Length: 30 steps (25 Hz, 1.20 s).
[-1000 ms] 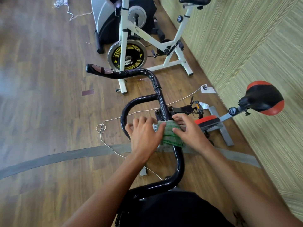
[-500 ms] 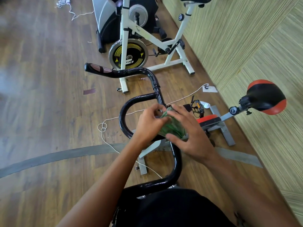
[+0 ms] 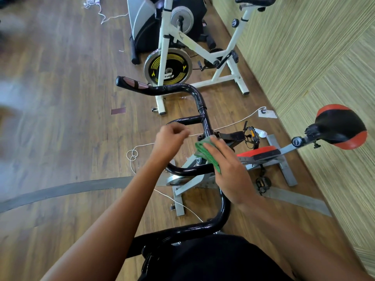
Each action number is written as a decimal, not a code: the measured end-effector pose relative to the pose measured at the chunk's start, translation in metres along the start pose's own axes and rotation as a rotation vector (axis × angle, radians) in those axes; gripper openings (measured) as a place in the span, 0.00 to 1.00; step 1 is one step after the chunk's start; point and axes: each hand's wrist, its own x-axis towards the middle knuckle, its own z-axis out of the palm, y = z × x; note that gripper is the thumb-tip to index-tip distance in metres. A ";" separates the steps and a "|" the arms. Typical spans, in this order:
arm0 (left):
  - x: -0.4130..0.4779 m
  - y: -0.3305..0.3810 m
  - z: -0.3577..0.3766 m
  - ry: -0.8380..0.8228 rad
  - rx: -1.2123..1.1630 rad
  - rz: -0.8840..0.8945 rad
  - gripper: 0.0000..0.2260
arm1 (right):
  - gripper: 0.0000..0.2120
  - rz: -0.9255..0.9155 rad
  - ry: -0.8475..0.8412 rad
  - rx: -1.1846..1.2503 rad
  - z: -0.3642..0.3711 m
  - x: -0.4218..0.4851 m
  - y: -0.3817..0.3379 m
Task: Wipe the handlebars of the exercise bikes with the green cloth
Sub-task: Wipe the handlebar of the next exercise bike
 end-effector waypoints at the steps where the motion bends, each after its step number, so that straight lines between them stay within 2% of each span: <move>1: 0.004 -0.005 -0.005 0.152 0.064 0.050 0.05 | 0.31 0.032 -0.079 -0.124 0.003 -0.002 -0.001; 3: 0.011 -0.021 -0.014 0.337 0.132 0.095 0.05 | 0.37 0.065 -0.240 -0.312 0.010 -0.010 -0.004; 4: 0.017 -0.031 -0.017 0.374 0.170 0.090 0.06 | 0.38 0.066 -0.248 -0.344 0.013 -0.011 -0.005; 7: 0.026 -0.054 -0.020 0.348 0.272 0.013 0.16 | 0.27 0.040 -0.128 -0.290 0.014 0.003 -0.005; 10: 0.029 -0.061 -0.010 0.279 0.233 -0.014 0.21 | 0.25 -0.030 -0.115 -0.339 0.021 0.010 0.004; 17: 0.032 -0.065 -0.001 0.307 0.214 0.047 0.18 | 0.25 0.085 -0.078 -0.356 0.027 0.026 -0.002; 21: 0.032 -0.066 0.002 0.319 0.163 0.008 0.17 | 0.28 0.080 -0.126 -0.139 0.018 -0.014 0.001; 24: 0.032 -0.066 0.002 0.319 0.146 -0.005 0.19 | 0.30 0.013 -0.146 -0.133 0.012 -0.015 0.006; 30: 0.030 -0.066 0.003 0.333 0.138 -0.012 0.20 | 0.25 -0.261 -0.157 -0.288 0.014 -0.006 0.014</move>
